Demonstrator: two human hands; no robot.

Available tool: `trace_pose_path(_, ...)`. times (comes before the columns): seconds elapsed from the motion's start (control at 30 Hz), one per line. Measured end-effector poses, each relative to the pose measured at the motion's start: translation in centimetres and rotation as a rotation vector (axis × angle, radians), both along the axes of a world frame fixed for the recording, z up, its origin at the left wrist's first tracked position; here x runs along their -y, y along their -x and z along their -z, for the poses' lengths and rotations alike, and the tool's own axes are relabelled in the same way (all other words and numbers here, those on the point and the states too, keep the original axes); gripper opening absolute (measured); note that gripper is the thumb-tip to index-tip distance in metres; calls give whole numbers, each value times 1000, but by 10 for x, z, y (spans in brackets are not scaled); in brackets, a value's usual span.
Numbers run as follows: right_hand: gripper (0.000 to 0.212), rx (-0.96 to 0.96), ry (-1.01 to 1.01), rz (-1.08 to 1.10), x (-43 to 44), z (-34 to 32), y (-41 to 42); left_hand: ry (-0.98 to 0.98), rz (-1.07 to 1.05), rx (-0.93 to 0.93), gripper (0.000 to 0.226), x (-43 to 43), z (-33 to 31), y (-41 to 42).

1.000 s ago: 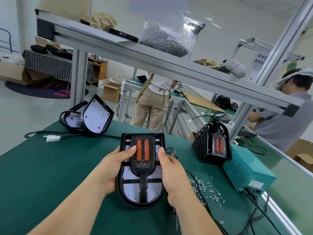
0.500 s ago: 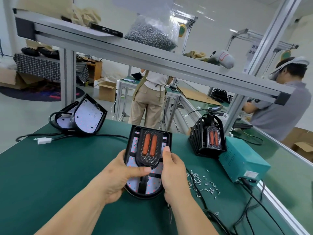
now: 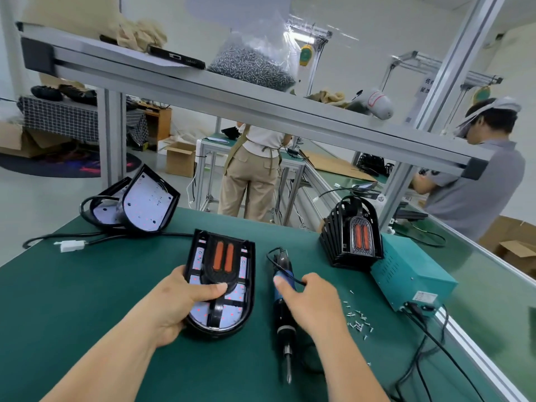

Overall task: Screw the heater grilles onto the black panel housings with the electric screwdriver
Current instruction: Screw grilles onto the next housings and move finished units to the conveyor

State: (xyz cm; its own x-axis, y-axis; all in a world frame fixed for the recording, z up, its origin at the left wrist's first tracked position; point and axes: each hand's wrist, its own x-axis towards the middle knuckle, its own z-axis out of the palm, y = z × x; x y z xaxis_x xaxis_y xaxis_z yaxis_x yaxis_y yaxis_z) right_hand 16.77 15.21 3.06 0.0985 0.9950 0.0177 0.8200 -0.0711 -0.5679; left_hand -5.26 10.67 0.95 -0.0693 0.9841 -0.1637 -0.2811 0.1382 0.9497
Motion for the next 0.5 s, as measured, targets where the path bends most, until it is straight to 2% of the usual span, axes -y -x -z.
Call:
trace_pose_path(0.1, 99, 108, 8, -85, 0, 6, 8, 42, 22, -41, 28, 0, 2, -3)
trace_pose_path(0.17, 105, 158, -17, -127, 0, 8, 12, 61, 29, -53, 25, 0, 3, -4)
trace_pose_path(0.23, 91, 98, -29, -116, 0, 9, 14, 70, 28, -56, 27, 0, 3, -3)
trace_pose_path(0.33, 62, -112, -84, -58, 1, 11, 10, 80, 25, -60, 35, 1, 2, -2)
trace_pose_path(0.43, 54, -341, -223, 24, -1, 10, 1, 83, 23, -57, 53, 3, 0, -3)
trace_pose_path(0.5, 49, -615, -313, 88, -5, 6, -2, 80, 23, -53, 66, 4, -2, -4)
